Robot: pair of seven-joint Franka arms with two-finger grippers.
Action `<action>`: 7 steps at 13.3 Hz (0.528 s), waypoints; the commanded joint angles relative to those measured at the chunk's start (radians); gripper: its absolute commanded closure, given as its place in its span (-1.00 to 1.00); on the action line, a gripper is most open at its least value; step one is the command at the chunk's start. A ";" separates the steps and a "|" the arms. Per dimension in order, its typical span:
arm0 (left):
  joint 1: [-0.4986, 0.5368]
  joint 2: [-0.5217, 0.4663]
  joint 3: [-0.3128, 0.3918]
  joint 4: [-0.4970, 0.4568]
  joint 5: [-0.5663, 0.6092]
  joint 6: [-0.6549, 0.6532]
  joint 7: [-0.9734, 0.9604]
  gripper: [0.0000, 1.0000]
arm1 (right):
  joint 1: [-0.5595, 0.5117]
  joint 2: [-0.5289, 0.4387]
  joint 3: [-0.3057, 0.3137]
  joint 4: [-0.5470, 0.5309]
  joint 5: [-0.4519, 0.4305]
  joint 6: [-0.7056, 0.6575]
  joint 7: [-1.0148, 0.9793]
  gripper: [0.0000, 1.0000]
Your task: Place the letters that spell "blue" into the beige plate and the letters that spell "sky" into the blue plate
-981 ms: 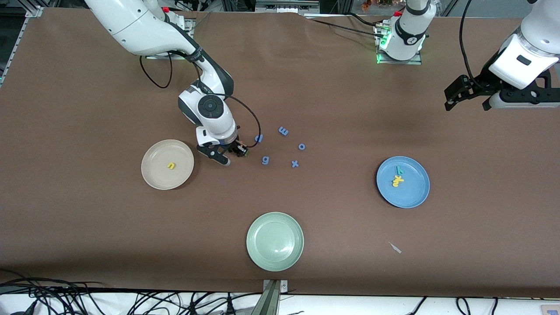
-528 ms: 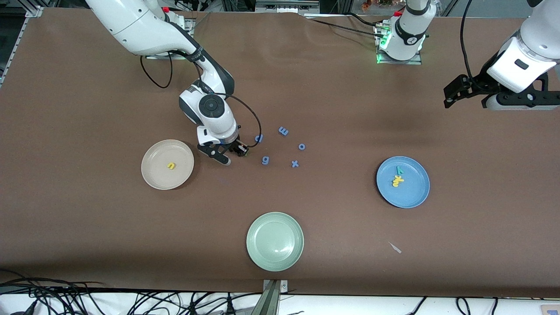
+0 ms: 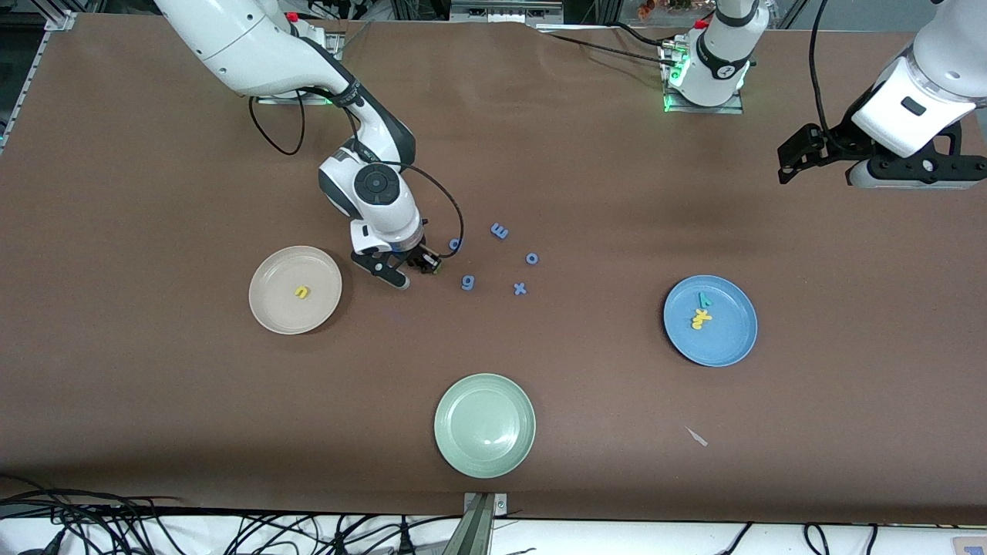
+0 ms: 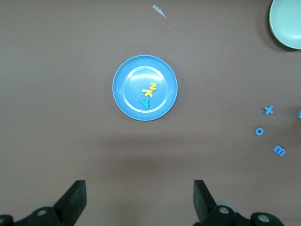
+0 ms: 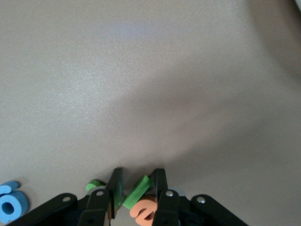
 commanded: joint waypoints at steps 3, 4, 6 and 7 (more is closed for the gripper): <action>0.008 0.021 0.008 0.036 -0.012 -0.021 0.022 -1.00 | 0.002 0.009 0.006 -0.009 -0.024 0.017 0.001 1.00; 0.008 0.021 0.008 0.037 -0.012 -0.013 0.023 -1.00 | 0.002 0.009 0.006 -0.011 -0.024 0.014 -0.008 1.00; 0.010 0.022 0.010 0.036 -0.012 -0.002 0.023 -1.00 | 0.000 0.000 0.004 -0.008 -0.024 0.014 -0.030 1.00; 0.010 0.022 0.011 0.036 -0.012 -0.005 0.022 -1.00 | -0.005 -0.017 0.003 -0.006 -0.022 -0.002 -0.057 1.00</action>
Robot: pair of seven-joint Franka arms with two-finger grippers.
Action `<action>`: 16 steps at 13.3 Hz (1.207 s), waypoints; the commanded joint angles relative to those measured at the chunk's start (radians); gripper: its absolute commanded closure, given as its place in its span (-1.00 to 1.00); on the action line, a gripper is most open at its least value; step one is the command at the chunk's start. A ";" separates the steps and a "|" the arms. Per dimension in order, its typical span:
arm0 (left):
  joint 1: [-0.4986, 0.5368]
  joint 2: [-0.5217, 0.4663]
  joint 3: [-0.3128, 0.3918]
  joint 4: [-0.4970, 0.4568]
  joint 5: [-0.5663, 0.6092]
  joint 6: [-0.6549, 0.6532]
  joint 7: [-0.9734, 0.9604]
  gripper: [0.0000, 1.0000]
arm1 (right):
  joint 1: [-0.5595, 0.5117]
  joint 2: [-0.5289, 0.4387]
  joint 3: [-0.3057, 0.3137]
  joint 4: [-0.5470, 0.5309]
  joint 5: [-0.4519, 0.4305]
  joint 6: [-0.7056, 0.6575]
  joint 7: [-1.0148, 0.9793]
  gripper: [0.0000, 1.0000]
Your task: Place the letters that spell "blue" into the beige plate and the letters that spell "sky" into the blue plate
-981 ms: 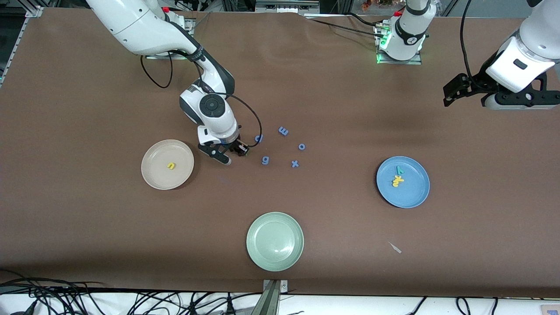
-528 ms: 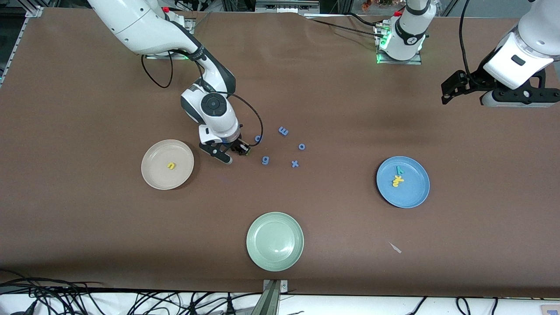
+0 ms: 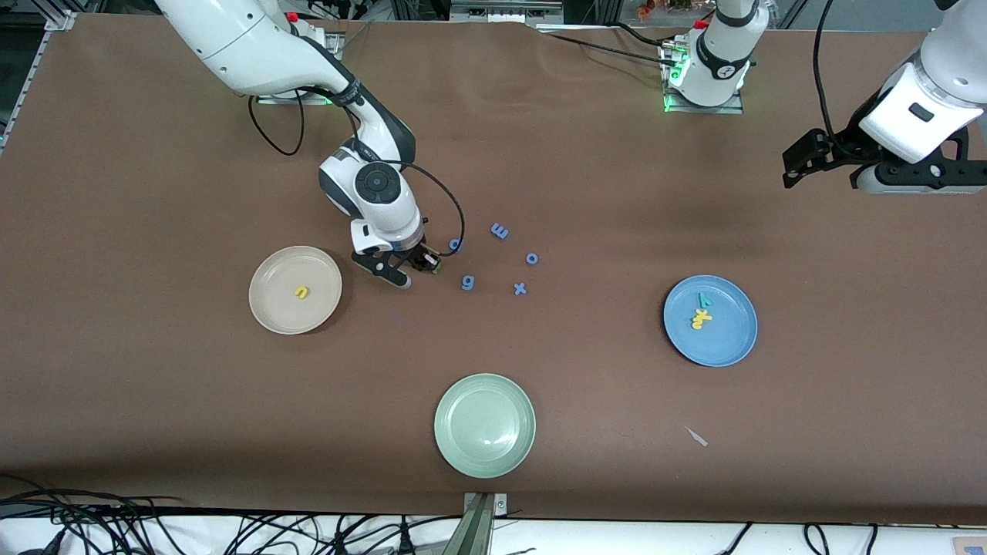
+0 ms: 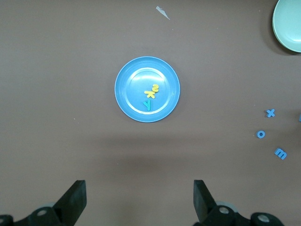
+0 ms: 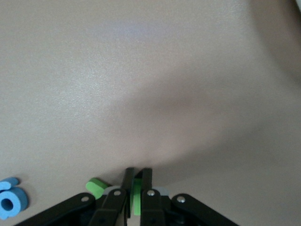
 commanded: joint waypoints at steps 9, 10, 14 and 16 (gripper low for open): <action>0.005 0.008 -0.004 0.029 0.023 -0.038 0.023 -1.00 | -0.198 -0.226 -0.055 -0.048 0.008 -0.317 -0.782 1.00; 0.005 0.008 -0.004 0.029 0.023 -0.045 0.025 -1.00 | -0.200 -0.229 -0.086 -0.074 0.006 -0.291 -0.833 0.97; -0.007 0.011 -0.007 0.029 0.024 -0.045 0.025 -1.00 | -0.204 -0.240 -0.115 -0.131 0.012 -0.197 -0.844 -0.48; -0.003 0.011 -0.006 0.029 0.024 -0.052 0.026 -1.00 | -0.203 -0.236 -0.100 -0.117 0.084 -0.202 -0.794 -0.49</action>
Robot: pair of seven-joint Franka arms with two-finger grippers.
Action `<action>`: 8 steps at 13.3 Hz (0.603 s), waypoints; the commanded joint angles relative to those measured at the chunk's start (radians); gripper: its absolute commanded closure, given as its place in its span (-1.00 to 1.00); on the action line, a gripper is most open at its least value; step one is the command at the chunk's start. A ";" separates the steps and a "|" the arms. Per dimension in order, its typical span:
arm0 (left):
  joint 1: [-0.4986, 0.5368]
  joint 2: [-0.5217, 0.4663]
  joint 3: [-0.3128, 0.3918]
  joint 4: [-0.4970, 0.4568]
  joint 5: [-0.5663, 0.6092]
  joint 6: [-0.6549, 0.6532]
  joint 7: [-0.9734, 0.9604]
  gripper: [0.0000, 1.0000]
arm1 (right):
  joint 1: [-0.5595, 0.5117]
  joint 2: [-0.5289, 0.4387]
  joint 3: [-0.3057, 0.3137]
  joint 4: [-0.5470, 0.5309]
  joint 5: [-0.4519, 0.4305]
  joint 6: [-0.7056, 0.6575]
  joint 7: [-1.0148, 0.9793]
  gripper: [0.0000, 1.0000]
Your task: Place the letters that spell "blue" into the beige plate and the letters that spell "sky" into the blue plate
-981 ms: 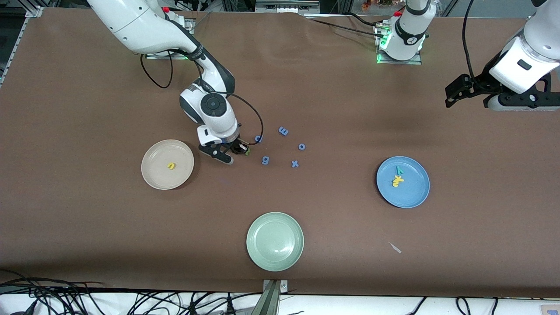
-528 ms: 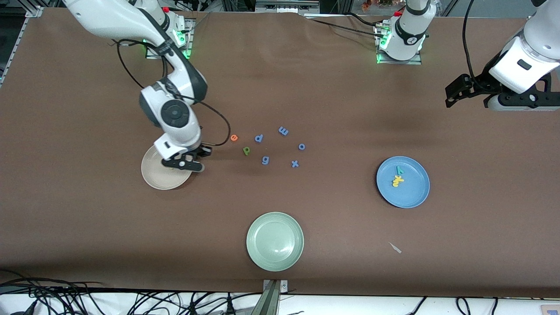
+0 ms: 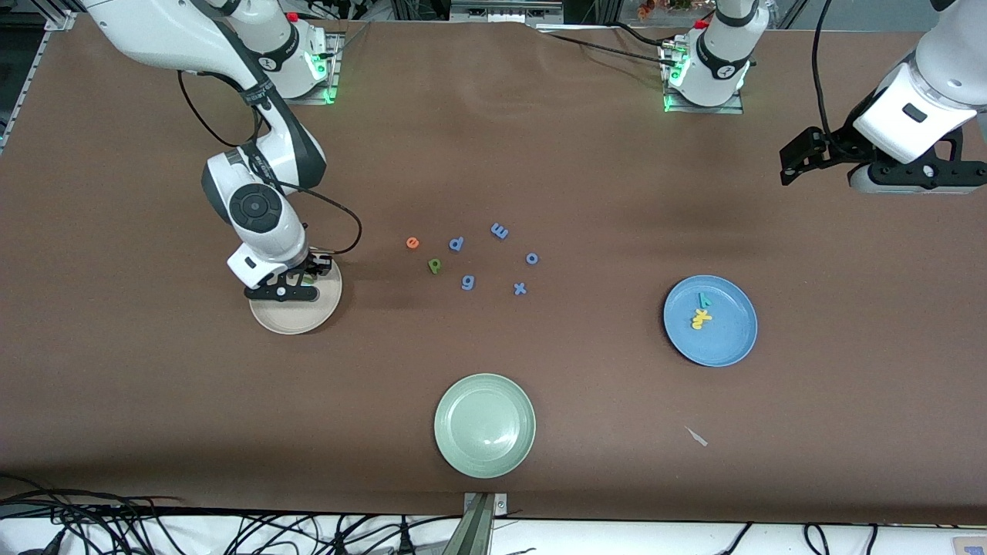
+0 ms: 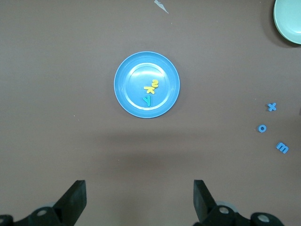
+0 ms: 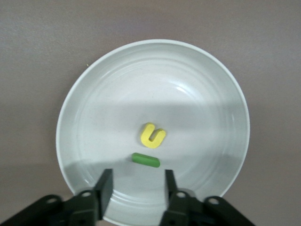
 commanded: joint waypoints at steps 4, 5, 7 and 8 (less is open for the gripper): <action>0.005 0.007 -0.002 0.024 0.021 -0.030 0.017 -1.00 | 0.005 0.014 0.159 0.016 0.139 -0.002 0.354 -0.50; 0.005 0.007 -0.002 0.024 0.019 -0.047 0.017 -1.00 | 0.017 0.030 0.191 0.018 0.138 0.010 0.448 -0.50; 0.008 0.005 -0.002 0.024 0.019 -0.056 0.017 -1.00 | 0.058 0.047 0.204 0.009 0.135 0.059 0.564 -0.51; 0.008 0.005 -0.002 0.024 0.021 -0.057 0.019 -1.00 | 0.077 0.062 0.210 0.009 0.128 0.073 0.610 -0.51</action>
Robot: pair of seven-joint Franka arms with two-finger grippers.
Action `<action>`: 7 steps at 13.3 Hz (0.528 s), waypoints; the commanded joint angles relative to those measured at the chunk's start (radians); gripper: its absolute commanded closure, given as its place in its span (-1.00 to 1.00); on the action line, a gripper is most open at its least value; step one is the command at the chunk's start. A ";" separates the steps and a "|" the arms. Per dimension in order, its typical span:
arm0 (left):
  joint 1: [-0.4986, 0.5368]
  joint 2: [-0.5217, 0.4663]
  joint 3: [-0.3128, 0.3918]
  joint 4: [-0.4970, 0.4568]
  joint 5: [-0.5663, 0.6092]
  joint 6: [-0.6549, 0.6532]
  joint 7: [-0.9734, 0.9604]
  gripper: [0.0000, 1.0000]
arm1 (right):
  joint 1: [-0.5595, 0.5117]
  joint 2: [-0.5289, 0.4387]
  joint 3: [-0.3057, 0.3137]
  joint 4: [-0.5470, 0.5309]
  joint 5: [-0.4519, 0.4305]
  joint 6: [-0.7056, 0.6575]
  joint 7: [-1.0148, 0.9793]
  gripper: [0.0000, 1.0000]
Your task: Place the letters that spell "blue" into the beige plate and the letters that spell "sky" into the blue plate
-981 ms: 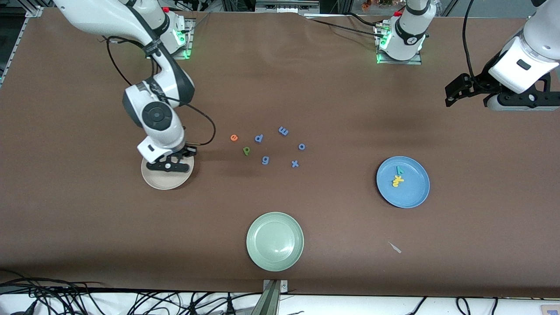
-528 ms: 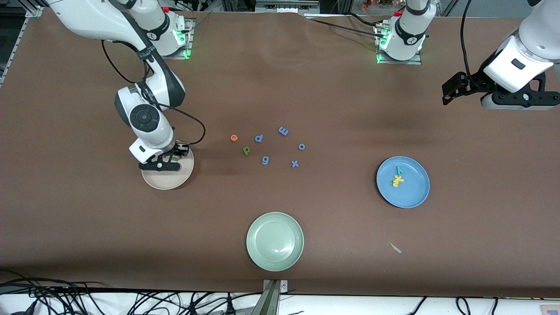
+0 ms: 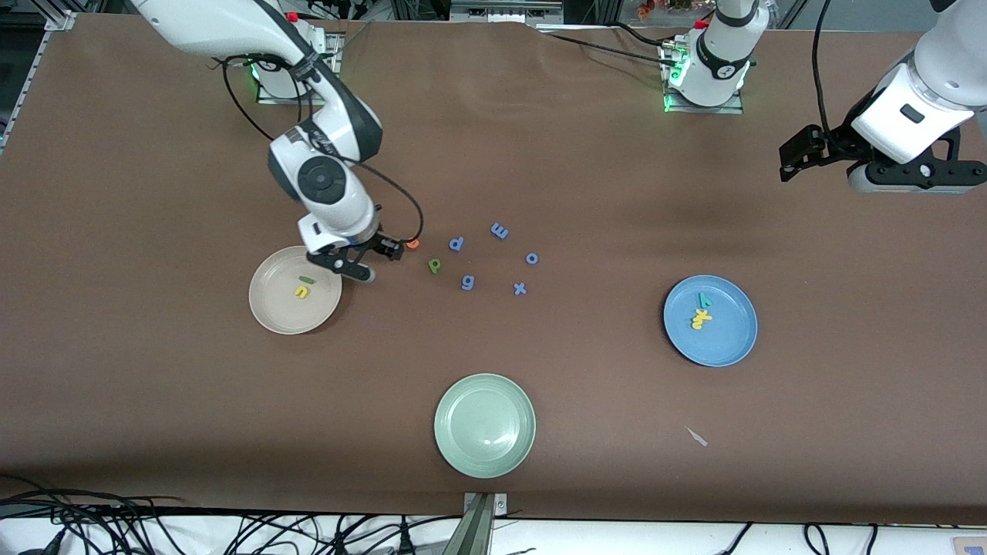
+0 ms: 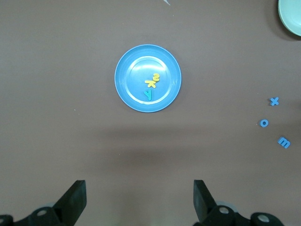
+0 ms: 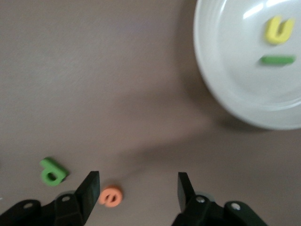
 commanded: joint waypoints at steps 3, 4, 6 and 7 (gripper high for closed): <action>0.007 0.005 -0.003 0.024 0.021 -0.027 0.019 -1.00 | 0.054 0.054 0.013 -0.036 -0.065 0.132 0.182 -0.51; 0.007 0.005 -0.003 0.024 0.021 -0.027 0.019 -1.00 | 0.054 0.060 0.013 -0.051 -0.108 0.151 0.213 -0.51; 0.007 0.005 -0.003 0.024 0.021 -0.027 0.019 -1.00 | 0.054 0.068 0.013 -0.065 -0.150 0.162 0.240 -0.51; 0.007 0.005 -0.003 0.024 0.021 -0.027 0.019 -1.00 | 0.054 0.069 0.013 -0.076 -0.155 0.163 0.240 -0.51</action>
